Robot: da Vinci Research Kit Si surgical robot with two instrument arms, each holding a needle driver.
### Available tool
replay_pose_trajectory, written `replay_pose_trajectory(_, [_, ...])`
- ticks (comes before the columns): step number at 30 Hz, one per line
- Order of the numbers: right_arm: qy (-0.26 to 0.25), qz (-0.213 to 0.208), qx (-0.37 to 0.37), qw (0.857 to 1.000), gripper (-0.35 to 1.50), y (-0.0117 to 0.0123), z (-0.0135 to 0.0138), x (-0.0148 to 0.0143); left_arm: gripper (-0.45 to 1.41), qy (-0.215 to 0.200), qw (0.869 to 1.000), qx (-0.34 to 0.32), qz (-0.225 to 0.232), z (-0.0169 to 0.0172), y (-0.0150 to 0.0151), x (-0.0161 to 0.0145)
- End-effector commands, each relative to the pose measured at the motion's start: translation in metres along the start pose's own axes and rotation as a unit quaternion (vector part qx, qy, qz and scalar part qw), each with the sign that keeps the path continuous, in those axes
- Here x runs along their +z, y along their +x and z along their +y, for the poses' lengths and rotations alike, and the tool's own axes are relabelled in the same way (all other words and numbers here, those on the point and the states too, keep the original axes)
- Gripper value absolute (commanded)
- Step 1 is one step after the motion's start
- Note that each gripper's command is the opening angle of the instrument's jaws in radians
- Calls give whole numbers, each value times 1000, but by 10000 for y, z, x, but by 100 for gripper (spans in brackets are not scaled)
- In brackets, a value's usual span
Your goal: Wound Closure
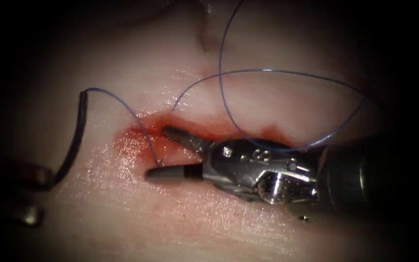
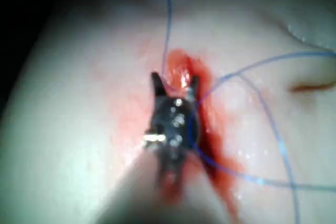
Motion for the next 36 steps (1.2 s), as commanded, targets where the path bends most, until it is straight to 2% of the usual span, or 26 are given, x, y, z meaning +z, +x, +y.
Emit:
replay_pose_trajectory(1, [6, -6, 0, 1000, 57, -9, -6, 12, -45, 0, 1000, 1, 2, 1, -7, 8])
replay_pose_trajectory(4, [20, -11, -2, 1000, 29, -12, -6, 12, -45, 2, 1000, 0, 5, 0, -7, 8])
replay_pose_trajectory(5, [41, -20, -4, 999, -13, -15, -7, 11, -45, 3, 1000, 3, 6, 0, -7, 8])
replay_pose_trajectory(6, [46, -25, -6, 999, -35, -17, -8, 10, -45, 4, 1000, 2, 6, -1, -7, 8])
replay_pose_trajectory(13, [79, -60, -18, 995, -35, -36, -15, -15, -45, 10, 1000, 4, 12, -4, -15, 11])
replay_pose_trajectory(15, [83, -65, -1, 994, -35, -41, -24, -36, -45, 15, 1000, 9, 14, -6, -28, 20])
replay_pose_trajectory(18, [90, -68, 6, 994, -35, -39, -40, -44, -45, 21, 1000, 15, 16, -9, -43, 30])
replay_pose_trajectory(22, [116, -70, 15, 991, -35, -25, -79, -50, -45, 30, 999, 32, 12, -16, -77, 46])
replay_pose_trajectory(23, [128, -66, 18, 989, -35, -17, -96, -51, -45, 32, 999, 36, 11, -21, -87, 49])
replay_pose_trajectory(27, [152, -51, 20, 987, -35, 8, -133, -50, -45, 36, 998, 43, 10, -32, -98, 46])
replay_pose_trajectory(30, [164, -35, 23, 986, -35, 24, -145, -48, -45, 42, 998, 45, 10, -33, -99, 40])
replay_pose_trajectory(32, [147, -24, 31, 988, -35, 35, -142, -48, -45, 50, 998, 48, 11, -34, -98, 32])
replay_pose_trajectory(33, [138, -20, 24, 990, -23, 37, -140, -49, -45, 54, 997, 50, 12, -35, -97, 29])
replay_pose_trajectory(34, [126, -14, 12, 992, 24, 40, -135, -51, -45, 58, 997, 51, 12, -36, -96, 23])
replay_pose_trajectory(36, [103, 1, -2, 995, 95, 43, -123, -58, -45, 71, 996, 52, 16, -41, -94, 6])
